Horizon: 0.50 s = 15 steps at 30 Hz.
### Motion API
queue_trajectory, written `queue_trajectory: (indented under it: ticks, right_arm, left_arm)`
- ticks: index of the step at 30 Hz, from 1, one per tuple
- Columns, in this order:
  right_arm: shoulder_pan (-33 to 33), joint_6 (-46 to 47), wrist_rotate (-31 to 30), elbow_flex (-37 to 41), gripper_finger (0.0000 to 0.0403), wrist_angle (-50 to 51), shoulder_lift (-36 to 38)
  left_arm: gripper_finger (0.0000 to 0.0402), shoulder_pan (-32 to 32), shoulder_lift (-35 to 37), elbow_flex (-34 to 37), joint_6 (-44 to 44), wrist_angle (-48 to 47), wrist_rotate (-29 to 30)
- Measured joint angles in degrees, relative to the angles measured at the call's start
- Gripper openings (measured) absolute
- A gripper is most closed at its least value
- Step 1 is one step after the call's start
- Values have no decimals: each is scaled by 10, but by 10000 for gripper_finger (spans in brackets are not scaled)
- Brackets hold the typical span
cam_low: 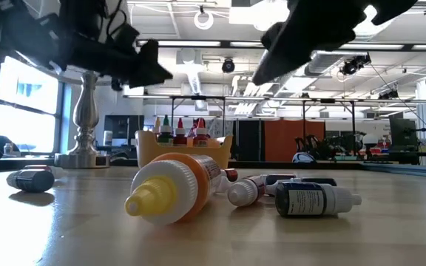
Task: Pick & Place food coloring
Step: Put the large yellow food coloring bottle into the bin
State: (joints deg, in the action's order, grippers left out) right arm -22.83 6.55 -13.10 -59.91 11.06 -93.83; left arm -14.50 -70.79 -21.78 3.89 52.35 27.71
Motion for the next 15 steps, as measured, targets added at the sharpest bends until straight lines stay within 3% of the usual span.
queue_trajectory:
  ticks: [8,15]
  right_arm:
    - [-17,-177,42,1,138,-208,-27]
    - [-21,-203,207,-3,138,-350,-90]
  left_arm:
    - [167,93,99,0,-39,-62,-16]
    - [167,160,151,0,-36,-152,-17]
